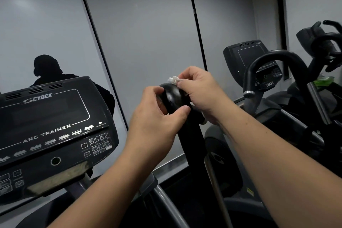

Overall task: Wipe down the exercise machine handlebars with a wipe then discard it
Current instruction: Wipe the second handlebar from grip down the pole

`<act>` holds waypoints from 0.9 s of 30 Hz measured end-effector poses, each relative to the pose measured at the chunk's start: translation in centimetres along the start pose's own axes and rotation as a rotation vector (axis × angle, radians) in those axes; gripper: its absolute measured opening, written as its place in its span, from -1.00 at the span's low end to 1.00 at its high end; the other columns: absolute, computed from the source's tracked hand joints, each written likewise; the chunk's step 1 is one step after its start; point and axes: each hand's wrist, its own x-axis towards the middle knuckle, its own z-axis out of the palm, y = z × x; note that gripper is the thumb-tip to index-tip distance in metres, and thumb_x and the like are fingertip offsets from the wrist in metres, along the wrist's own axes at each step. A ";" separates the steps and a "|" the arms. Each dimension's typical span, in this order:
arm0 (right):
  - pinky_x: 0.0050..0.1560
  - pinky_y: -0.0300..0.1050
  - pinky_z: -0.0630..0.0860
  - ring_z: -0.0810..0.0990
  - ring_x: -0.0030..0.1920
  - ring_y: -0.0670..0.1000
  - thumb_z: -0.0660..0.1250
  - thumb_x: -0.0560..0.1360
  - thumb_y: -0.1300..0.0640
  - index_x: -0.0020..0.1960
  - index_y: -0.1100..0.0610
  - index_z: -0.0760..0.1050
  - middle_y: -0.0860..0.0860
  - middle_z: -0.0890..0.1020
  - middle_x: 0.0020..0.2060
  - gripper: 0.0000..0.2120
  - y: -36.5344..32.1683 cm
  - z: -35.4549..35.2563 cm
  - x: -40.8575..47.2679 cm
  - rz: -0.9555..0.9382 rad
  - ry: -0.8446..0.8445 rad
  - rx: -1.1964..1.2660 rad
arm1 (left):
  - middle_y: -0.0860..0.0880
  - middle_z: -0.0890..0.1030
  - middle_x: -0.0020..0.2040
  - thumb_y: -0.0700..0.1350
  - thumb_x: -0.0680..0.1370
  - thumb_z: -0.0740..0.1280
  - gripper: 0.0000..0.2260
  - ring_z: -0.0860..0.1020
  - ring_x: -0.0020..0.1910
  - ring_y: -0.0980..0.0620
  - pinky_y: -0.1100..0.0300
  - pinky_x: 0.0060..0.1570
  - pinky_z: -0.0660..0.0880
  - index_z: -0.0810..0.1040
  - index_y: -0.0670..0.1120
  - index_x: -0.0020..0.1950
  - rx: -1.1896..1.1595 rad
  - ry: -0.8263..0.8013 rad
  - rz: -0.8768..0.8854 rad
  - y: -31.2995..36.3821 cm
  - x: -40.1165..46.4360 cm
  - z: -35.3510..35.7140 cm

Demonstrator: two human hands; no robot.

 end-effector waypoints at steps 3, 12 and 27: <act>-0.25 -0.16 0.47 0.48 -0.29 -0.06 0.45 0.51 0.19 -0.20 0.09 0.50 0.00 0.53 -0.31 -0.84 0.1 0.4 0.5 0.006 -0.005 0.035 | 0.28 0.56 -0.35 0.02 0.46 0.51 -0.68 0.51 -0.37 0.26 0.36 -0.33 0.38 0.41 0.18 0.07 -0.009 -0.009 0.016 -0.1 -0.1 0.0; -0.15 0.03 0.47 0.49 -0.16 0.14 0.39 0.54 0.29 -0.12 0.15 0.51 0.17 0.55 -0.25 -0.90 1.4 0.8 0.1 0.140 -0.018 0.410 | 0.15 0.52 -0.31 0.06 0.45 0.50 -0.65 0.50 -0.34 0.18 0.19 -0.28 0.45 0.44 0.14 0.15 -0.026 0.024 0.071 -1.1 0.0 0.4; -0.40 -0.18 0.50 0.53 -0.43 0.01 0.37 0.56 0.27 -0.07 0.14 0.44 0.10 0.56 -0.37 -0.88 3.4 1.3 -0.7 0.265 -0.012 0.601 | 0.15 0.51 -0.28 0.05 0.46 0.50 -0.60 0.51 -0.29 0.20 0.26 -0.22 0.41 0.44 0.09 0.22 -0.052 0.017 0.064 -1.4 0.0 0.4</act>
